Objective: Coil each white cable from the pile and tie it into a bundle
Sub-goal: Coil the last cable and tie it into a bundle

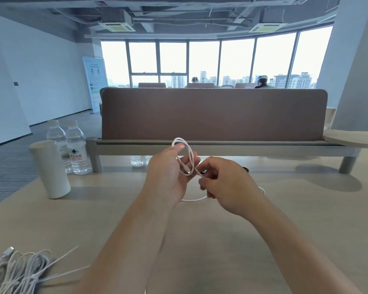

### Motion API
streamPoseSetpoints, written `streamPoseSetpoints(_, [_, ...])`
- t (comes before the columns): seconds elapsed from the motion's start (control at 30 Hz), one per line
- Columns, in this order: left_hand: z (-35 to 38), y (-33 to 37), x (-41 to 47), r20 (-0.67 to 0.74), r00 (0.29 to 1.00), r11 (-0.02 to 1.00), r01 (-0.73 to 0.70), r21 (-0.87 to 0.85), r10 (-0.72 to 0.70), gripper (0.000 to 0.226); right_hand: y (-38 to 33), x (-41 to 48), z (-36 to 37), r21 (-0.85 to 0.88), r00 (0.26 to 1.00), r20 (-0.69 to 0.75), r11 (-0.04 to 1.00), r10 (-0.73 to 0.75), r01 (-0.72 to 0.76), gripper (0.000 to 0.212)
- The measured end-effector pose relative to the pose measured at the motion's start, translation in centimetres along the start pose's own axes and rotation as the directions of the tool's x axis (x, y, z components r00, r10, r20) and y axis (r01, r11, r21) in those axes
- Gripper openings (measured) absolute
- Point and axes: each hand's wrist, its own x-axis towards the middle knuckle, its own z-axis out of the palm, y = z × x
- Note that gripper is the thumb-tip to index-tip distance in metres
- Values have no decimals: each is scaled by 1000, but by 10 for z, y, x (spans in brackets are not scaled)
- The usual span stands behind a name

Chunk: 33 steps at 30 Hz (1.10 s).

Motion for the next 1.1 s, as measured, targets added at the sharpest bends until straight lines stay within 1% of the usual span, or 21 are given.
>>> streamPoseSetpoints(0.07, [-3, 1, 1, -13, 1000, 1000, 0, 0, 0, 13, -1, -1, -2, -3, 999, 45, 1000, 27, -27, 17])
streamPoseSetpoints(0.13, [-4, 2, 2, -5, 1000, 1000, 8, 8, -8, 14, -1, -1, -10, -39, 995, 100, 999, 23, -20, 17])
streamPoseSetpoints(0.2, [-3, 1, 2, -20, 1000, 1000, 18, 0, -18, 14, 0, 0, -20, -133, 983, 180, 991, 30, -6, 12])
streamPoseSetpoints(0.3, [-3, 5, 2, -83, 996, 1000, -24, -9, 23, 7, 5, -2, -32, -332, 951, 290, 943, 111, -9, 8])
streamPoseSetpoints(0.4, [-11, 16, 7, -115, 992, 998, -53, -22, 51, 7, 12, -3, -42, -376, 933, 326, 927, 154, -22, 12])
streamPoseSetpoints(0.5, [-21, 23, 11, -138, 990, 999, -36, -1, 36, 11, 13, -3, -51, -303, 954, 289, 953, 84, 7, 13])
streamPoseSetpoints(0.6, [-19, 17, 8, -94, 996, 994, -2, 106, 12, 11, 8, -3, -51, -178, 967, 252, 981, -34, 81, 11])
streamPoseSetpoints(0.67, [-15, 10, 6, -48, 999, 984, 9, 178, -1, 13, 6, -3, -49, -132, 977, 199, 986, -74, 102, 12])
streamPoseSetpoints(0.83, [-7, -2, 0, 66, 996, 937, 39, 346, -65, 21, 8, 1, -47, -102, 989, 120, 990, -84, 96, 13])
streamPoseSetpoints(0.93, [-5, -7, -3, 144, 981, 923, 64, 379, -127, 25, 10, 3, -46, -101, 997, 31, 992, -73, 75, 11])
streamPoseSetpoints(1.03, [-3, -10, -6, 201, 964, 907, 76, 415, -173, 33, 12, 5, -46, -44, 998, -39, 998, -46, 44, 15])
streamPoseSetpoints(1.1, [-2, -10, -8, 239, 950, 905, 86, 417, -200, 36, 13, 6, -48, -63, 996, -83, 997, -38, 32, 16])
